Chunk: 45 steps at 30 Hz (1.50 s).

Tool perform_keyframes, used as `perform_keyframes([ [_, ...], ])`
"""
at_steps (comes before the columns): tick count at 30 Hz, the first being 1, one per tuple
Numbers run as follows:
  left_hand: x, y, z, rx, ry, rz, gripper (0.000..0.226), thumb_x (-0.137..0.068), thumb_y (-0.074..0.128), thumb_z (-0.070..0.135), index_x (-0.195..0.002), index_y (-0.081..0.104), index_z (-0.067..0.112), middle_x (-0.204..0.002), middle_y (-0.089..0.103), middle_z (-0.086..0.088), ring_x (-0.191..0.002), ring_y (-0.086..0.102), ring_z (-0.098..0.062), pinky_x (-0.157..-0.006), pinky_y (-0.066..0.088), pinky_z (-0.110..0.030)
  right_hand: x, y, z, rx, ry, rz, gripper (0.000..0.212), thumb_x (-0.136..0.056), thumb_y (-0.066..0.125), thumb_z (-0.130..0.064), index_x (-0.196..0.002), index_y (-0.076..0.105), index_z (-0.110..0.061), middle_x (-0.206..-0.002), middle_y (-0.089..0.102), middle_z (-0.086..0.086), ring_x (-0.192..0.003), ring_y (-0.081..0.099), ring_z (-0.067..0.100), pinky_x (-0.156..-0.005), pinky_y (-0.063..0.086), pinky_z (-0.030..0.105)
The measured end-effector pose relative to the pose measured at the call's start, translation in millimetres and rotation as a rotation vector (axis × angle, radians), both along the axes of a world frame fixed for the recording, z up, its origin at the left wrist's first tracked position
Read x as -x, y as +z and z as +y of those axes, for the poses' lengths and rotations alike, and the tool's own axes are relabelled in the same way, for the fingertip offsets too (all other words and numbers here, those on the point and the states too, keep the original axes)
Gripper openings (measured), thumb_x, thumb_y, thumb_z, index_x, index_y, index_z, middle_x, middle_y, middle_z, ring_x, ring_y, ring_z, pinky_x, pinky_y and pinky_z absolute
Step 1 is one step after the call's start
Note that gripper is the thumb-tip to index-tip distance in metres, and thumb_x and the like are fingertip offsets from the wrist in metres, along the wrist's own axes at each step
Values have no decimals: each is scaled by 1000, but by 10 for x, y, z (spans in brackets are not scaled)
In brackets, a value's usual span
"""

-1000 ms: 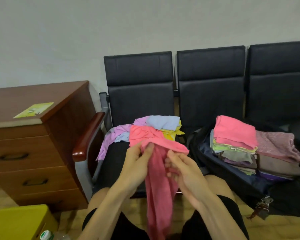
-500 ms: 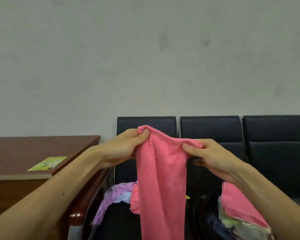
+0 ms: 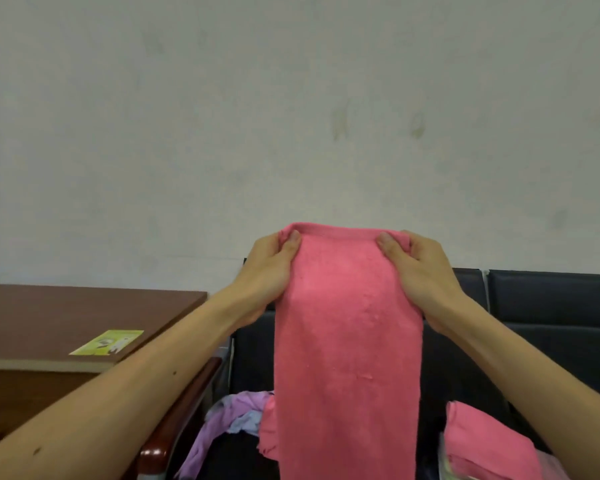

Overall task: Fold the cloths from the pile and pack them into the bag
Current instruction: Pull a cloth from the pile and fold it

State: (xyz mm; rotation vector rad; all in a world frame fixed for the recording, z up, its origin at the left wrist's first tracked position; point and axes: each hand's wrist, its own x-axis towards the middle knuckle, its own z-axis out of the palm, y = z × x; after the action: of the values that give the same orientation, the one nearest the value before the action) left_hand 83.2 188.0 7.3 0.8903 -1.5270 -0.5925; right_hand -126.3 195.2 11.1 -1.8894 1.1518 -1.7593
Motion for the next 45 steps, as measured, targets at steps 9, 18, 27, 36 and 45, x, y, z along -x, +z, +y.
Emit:
perform_keyframes([
  [9,388,-166,1,-25,1,140,28,-106,43,36,-104,65,20,-95,68,4,-85,63,-7,-72,51,-22,-37,-728,59,-437,554,-317,72,-70,67,-68,-118,67,-14,-107,75,6,-96,71,18,-88,55,37],
  [18,327,-111,-55,-139,-34,299,32,-105,44,37,-119,60,13,-98,66,-1,-85,64,-11,-61,54,-20,-327,-1538,55,-723,795,-180,33,-70,82,-18,-101,76,-9,-107,73,10,-99,69,21,-89,54,34],
  [27,-334,-313,-558,-167,356,220,33,-104,48,33,-113,65,6,-96,65,-6,-95,64,-22,-80,53,-33,-272,-1300,235,-832,773,-330,32,-63,73,-18,-92,74,-4,-84,74,12,-71,72,20,-68,60,31],
  [36,-153,-1276,-586,-705,-232,160,57,-94,56,60,-110,68,7,-104,64,-16,-88,61,-23,-79,57,-34,-210,-788,183,-610,747,-657,30,-93,57,-37,-98,67,-9,-72,63,2,-59,62,12,-56,55,23],
  [45,106,-1455,-6,-873,-796,181,80,-79,46,79,-122,66,14,-112,70,-9,-104,67,-25,-92,53,-41,22,-826,-94,-571,666,-756,63,-91,63,-42,-141,48,-6,-95,66,6,-81,67,18,-71,58,30],
])
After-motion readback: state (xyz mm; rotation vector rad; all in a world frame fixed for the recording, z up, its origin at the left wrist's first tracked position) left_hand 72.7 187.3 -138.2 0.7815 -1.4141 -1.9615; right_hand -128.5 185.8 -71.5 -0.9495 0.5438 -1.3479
